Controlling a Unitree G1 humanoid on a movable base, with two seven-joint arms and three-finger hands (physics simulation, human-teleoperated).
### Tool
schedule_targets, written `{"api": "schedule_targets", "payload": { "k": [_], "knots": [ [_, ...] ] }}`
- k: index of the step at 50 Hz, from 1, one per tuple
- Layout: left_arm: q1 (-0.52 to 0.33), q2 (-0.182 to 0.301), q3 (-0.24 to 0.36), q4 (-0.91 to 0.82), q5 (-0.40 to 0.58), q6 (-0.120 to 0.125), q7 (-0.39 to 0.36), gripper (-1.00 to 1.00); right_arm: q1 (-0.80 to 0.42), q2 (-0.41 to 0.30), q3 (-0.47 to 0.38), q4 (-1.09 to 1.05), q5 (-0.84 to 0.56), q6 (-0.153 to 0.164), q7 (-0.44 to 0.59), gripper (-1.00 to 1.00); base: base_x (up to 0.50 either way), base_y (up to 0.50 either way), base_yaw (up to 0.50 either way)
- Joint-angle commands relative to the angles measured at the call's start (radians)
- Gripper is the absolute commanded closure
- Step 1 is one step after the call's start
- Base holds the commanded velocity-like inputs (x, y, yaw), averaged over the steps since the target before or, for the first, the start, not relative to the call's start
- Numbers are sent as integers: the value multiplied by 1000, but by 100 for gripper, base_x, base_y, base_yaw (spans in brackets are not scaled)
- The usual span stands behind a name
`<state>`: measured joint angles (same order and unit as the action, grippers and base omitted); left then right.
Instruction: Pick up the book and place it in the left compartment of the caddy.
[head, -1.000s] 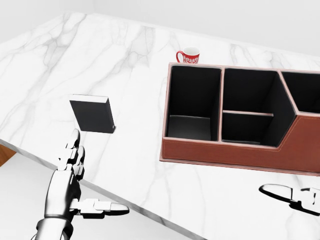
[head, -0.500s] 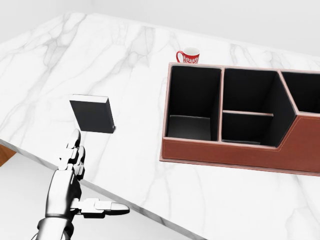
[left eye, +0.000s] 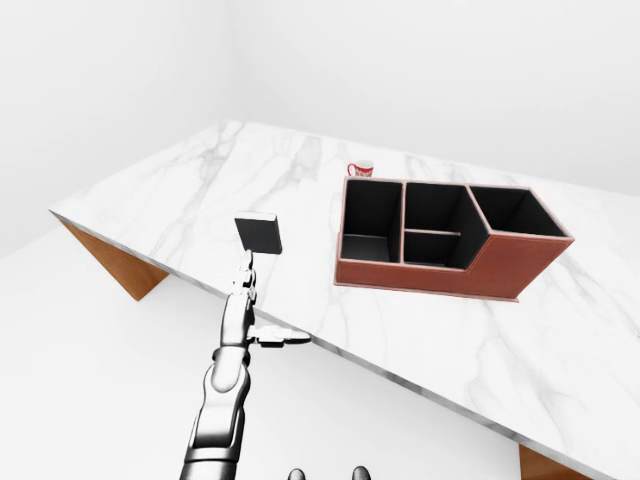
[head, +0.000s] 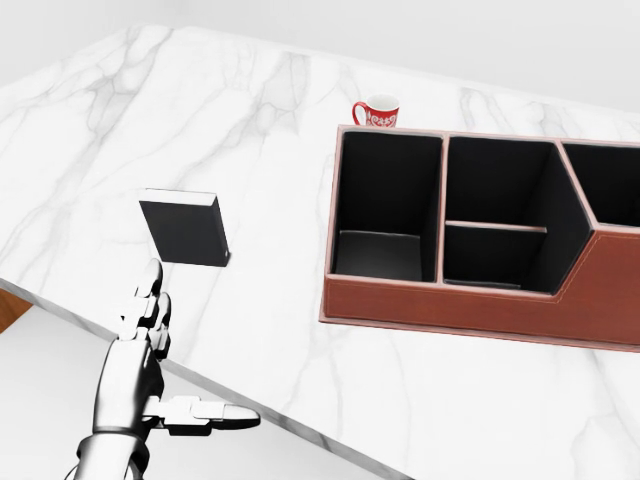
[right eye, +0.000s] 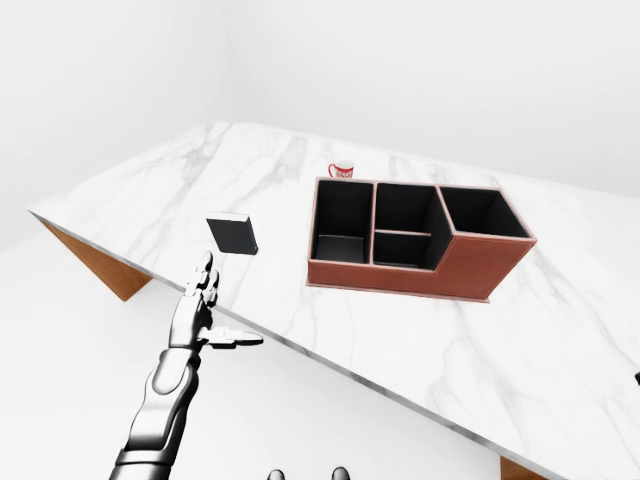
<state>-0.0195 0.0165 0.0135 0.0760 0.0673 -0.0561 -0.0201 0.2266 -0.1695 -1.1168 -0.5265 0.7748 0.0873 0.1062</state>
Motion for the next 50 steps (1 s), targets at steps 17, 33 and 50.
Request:
{"api": "schedule_targets", "payload": {
  "k": [17,33,50],
  "knots": [
    [-2,1,2,-2,-7,-1,-1,-100,71,-66,-205,265,119,0,123,-100,0,0,0],
    [-1,0,1,2,-3,-4,0,-100,72,-68,-190,286,87,0,100,-100,0,0,0],
    [-1,0,1,2,-3,-4,0,-100,71,-67,-192,286,86,0,101,-100,0,0,0]
  ]
}}
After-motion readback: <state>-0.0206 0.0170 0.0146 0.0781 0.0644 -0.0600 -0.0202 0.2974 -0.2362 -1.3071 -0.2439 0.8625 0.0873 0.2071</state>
